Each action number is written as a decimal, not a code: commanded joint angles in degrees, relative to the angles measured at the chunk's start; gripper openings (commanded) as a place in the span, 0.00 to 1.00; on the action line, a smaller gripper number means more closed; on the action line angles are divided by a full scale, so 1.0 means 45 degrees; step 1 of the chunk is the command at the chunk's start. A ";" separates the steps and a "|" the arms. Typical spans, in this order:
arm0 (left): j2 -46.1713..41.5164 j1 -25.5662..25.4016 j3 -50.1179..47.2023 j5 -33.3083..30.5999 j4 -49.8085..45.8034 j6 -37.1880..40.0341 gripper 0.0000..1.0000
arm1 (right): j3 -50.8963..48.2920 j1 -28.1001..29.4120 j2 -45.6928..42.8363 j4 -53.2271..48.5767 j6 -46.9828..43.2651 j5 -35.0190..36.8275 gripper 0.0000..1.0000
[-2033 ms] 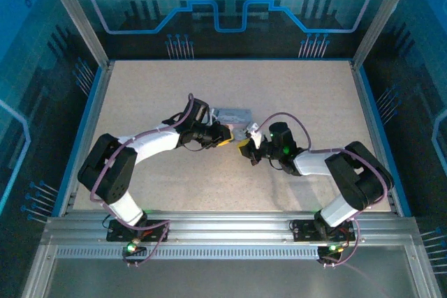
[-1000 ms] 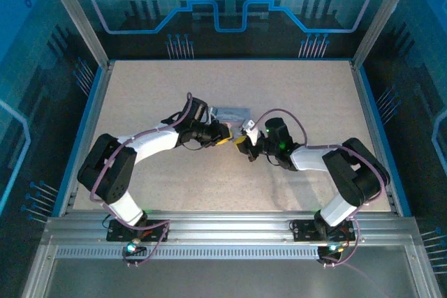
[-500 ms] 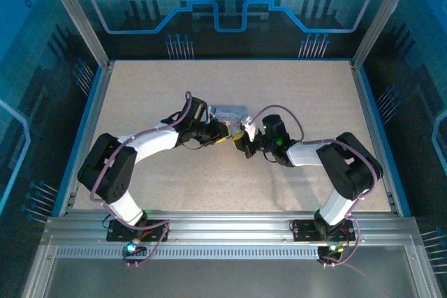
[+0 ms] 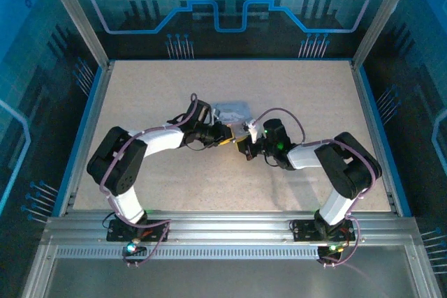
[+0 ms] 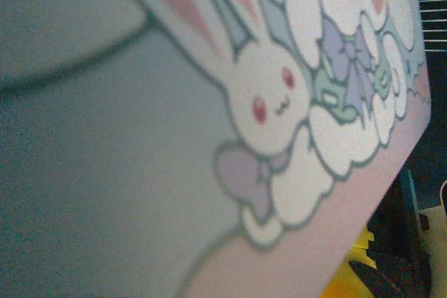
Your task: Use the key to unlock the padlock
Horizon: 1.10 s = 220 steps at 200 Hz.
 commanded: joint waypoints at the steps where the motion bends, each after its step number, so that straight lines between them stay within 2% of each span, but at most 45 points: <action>1: 0.0586 -0.0425 0.0242 0.1006 0.0845 0.0095 0.22 | -0.0068 0.0189 0.0174 0.0839 0.0667 0.0238 0.00; 40: 0.1216 -0.0283 0.0546 0.1033 0.1004 0.0287 0.27 | -0.0008 0.0257 0.0553 0.0750 0.1172 0.0480 0.00; 62: 0.1059 -0.0236 0.0295 0.0906 0.1171 0.0263 0.34 | 0.0051 0.0326 0.0668 0.0662 0.1369 0.0579 0.00; 116: -0.0730 0.0140 -0.0814 0.0413 0.0924 0.0194 0.53 | 0.0251 0.0365 0.0849 0.0267 0.2115 0.0526 0.00; 145: -0.2257 0.0189 -0.1794 -0.0416 0.0882 -0.0128 0.61 | 0.0353 0.0390 0.0714 -0.0075 0.2781 0.0291 0.00; 180: -0.3852 0.0203 -0.3183 -0.1151 0.1936 -0.1291 0.62 | 0.0840 0.0409 0.0385 -0.1530 0.3671 -0.0370 0.00; 220: -0.4308 0.0160 -0.4985 -0.1556 0.5097 -0.3841 0.57 | 0.1304 0.0421 0.0013 -0.2719 0.4369 -0.1017 0.00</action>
